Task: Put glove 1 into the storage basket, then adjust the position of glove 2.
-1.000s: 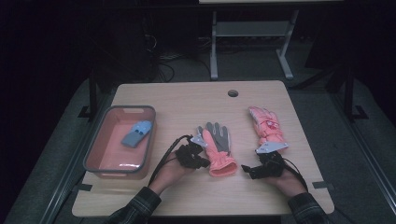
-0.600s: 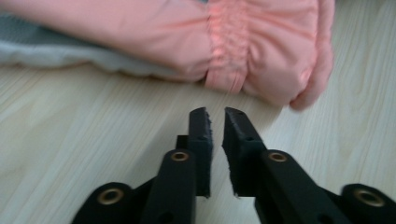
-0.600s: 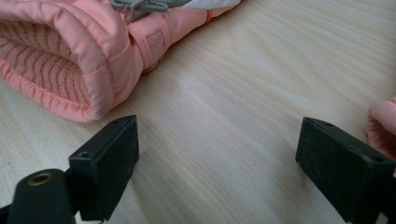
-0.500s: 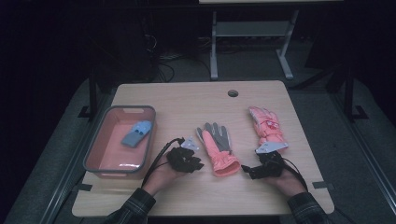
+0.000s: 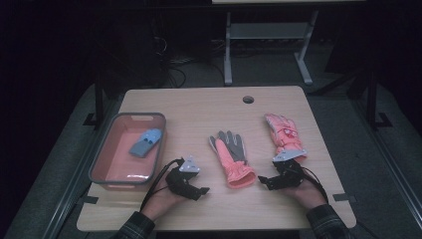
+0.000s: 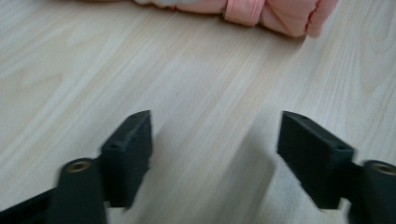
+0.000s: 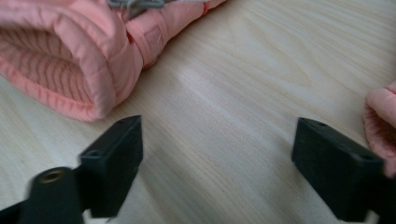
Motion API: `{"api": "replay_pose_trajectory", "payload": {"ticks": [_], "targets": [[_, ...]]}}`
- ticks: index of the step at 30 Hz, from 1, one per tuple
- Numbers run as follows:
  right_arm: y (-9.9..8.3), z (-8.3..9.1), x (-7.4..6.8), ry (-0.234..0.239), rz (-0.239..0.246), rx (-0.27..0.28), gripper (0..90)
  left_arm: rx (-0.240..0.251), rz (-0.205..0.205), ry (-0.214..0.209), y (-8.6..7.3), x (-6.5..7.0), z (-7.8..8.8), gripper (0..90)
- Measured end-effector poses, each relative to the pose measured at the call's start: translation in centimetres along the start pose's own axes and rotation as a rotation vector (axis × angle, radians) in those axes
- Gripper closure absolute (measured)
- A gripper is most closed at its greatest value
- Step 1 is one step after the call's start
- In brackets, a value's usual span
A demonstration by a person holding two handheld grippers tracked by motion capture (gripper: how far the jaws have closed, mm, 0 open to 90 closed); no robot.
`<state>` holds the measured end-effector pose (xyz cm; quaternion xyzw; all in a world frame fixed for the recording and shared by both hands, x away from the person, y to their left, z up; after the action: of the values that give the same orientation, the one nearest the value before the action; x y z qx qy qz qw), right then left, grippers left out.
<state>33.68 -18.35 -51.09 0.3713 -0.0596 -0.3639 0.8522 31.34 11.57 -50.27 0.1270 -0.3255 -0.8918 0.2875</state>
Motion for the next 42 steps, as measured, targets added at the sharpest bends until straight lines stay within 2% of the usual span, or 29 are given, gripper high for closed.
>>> {"api": "replay_pose_trajectory", "payload": {"ticks": [2,6,9,11,13,16,18,21,22,23,27,28,31,32,33,34,35,38,39,42], "targets": [[0.2,0.4,-0.1,0.022,-0.016,0.008,33.1,0.000,-0.008,0.011,-0.4,0.0,0.2,18.2],[1.1,1.6,-0.6,0.079,-0.022,0.053,56.5,0.007,-0.035,0.027,-1.1,0.0,0.5,14.0],[1.9,2.6,-1.4,0.125,-0.016,0.093,75.7,0.060,-0.049,0.037,-1.6,0.0,0.4,12.1],[2.0,2.9,-2.0,0.158,-0.009,0.092,85.2,0.093,-0.056,0.030,-1.8,-0.1,0.4,12.1],[2.0,3.1,-2.7,0.188,0.007,0.095,89.8,0.092,-0.054,0.030,-1.8,-0.2,0.4,12.1],[2.1,3.4,-4.0,0.248,0.030,0.106,89.9,0.093,-0.055,0.030,-1.8,-0.2,0.4,12.1],[2.1,3.1,-4.5,0.272,0.040,0.095,90.0,0.094,-0.054,0.029,-1.8,-0.2,0.4,12.1],[2.0,2.3,-4.8,0.273,0.048,0.067,89.9,0.095,-0.054,0.028,-1.8,-0.2,0.4,12.1],[1.7,1.5,-4.7,0.253,0.047,0.029,89.9,0.096,-0.055,0.028,-1.8,-0.2,0.4,12.2],[1.7,1.3,-4.4,0.244,0.042,0.021,89.9,0.096,-0.055,0.028,-1.8,-0.2,0.4,12.2],[1.7,1.4,-3.5,0.208,0.024,0.029,89.9,0.096,-0.054,0.028,-1.9,-0.2,0.4,12.2],[1.7,1.5,-2.7,0.183,0.013,0.033,89.9,0.096,-0.055,0.028,-1.9,-0.2,0.4,12.2],[1.6,1.6,-2.1,0.170,0.001,0.035,89.9,0.096,-0.055,0.027,-1.9,-0.3,0.4,12.2],[1.7,1.7,-1.3,0.139,-0.005,0.035,89.9,0.097,-0.056,0.027,-1.9,-0.3,0.4,12.2],[1.7,1.7,-1.1,0.132,-0.015,0.034,90.0,0.097,-0.056,0.027,-1.9,-0.3,0.4,12.2],[1.7,1.7,-1.1,0.132,-0.015,0.034,90.0,0.097,-0.056,0.027,-1.9,-0.3,0.4,12.2],[1.8,1.7,-0.4,0.123,-0.028,0.033,90.0,0.097,-0.056,0.027,-1.9,-0.3,0.4,12.2],[2.0,1.9,-0.1,0.143,-0.034,0.037,89.8,0.098,-0.056,0.027,-1.9,-0.3,0.4,12.2],[2.3,2.5,0.0,0.160,-0.032,0.056,85.0,0.098,-0.053,0.027,-1.9,-0.3,0.4,12.2],[2.9,3.2,0.2,0.158,-0.028,0.073,79.7,0.095,-0.050,0.029,-1.9,-0.3,0.4,12.2]]}}
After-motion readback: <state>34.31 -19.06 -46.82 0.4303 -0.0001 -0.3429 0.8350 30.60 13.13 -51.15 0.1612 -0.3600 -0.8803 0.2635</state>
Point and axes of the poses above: each handheld gripper's, and its own axes: z roughly backward along the jaws, y roughly out of its top, x roughly to its right, the point moved 5 cm from there along -z, roughly forward along the jaws, and after that the axes turned 8 degrees about y, right-handed, at the moved point
